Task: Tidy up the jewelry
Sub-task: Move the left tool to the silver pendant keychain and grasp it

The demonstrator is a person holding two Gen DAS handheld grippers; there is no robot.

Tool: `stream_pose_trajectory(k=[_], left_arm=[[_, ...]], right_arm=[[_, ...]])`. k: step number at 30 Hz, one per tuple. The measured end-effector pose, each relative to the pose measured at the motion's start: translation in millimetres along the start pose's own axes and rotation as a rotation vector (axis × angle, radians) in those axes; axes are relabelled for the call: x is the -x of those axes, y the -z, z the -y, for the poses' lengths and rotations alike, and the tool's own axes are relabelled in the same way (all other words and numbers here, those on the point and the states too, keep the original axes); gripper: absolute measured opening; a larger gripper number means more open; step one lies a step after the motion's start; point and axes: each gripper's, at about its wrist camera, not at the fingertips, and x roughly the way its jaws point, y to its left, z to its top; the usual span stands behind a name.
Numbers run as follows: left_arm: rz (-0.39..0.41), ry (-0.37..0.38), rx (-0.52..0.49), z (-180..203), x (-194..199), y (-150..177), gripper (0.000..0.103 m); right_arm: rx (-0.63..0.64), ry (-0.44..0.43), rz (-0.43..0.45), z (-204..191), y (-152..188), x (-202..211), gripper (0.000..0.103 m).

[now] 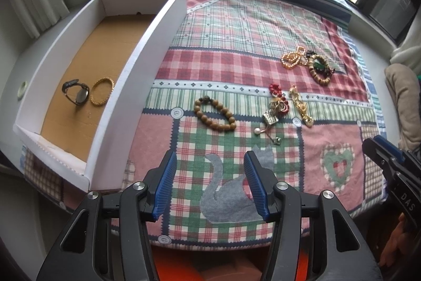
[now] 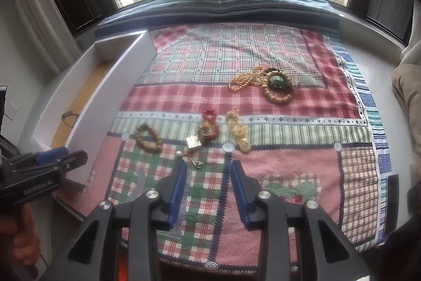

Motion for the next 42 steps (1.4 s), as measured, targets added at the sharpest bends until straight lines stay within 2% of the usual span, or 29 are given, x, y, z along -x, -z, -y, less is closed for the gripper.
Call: stream_pose_trajectory(k=[17,26,29,34,42], left_arm=[[-0.040,0.015,-0.040,18,-33,-3,0.055],[-0.031,0.082,-0.110,48,-57,-14,0.055],[-0.023,0.109,-0.151,62,-70,-20,0.057],[-0.022,0.140,-0.237,82,-102,-21,0.060],[-0.021,0.192,-0.289,90,-137,-27,0.060]], right_arm=[[-0.053,0.029,-0.036,26,-3,-30,0.035],[-0.081,0.034,-0.051,42,-3,-47,0.036],[-0.094,0.042,-0.057,49,-1,-56,0.043],[-0.099,0.041,-0.064,63,-4,-75,0.043],[-0.061,0.013,-0.084,73,-10,-109,0.043]])
